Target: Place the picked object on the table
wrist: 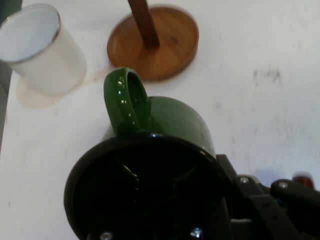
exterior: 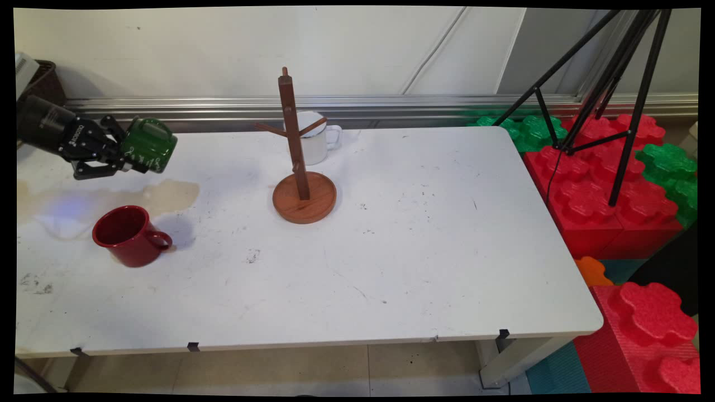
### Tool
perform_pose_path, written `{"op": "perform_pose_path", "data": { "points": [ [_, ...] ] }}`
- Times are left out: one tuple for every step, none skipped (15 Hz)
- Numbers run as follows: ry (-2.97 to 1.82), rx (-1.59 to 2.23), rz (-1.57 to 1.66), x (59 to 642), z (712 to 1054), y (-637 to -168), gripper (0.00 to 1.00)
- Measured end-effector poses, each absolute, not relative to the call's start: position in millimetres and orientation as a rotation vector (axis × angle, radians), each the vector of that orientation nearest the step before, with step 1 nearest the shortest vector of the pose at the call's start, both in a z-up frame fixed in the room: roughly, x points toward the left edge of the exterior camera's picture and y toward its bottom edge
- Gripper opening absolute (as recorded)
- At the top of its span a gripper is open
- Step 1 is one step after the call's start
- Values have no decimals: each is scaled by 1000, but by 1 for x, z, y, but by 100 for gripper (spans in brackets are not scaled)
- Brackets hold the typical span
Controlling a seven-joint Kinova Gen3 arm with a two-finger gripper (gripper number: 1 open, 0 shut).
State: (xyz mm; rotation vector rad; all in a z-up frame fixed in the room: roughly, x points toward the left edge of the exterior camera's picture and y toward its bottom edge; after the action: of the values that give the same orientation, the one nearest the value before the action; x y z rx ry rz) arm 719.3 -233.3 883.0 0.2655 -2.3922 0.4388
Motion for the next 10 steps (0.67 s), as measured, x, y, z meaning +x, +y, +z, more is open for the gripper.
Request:
{"op": "perform_pose_path", "data": {
  "points": [
    [-2412,255,444,723,881,-233,0],
    [-2428,246,449,725,879,-233,0],
    [-2451,234,456,729,877,-233,0],
    [-2477,221,464,733,874,-234,0],
    [-2502,209,473,736,871,-234,0],
    [-2523,196,480,739,869,-236,0],
    [-2536,188,484,740,867,-236,0],
    [-2557,172,489,742,865,-237,0],
    [-2580,152,494,745,861,-238,0],
    [-2603,131,497,747,858,-239,0]
  ]
}}
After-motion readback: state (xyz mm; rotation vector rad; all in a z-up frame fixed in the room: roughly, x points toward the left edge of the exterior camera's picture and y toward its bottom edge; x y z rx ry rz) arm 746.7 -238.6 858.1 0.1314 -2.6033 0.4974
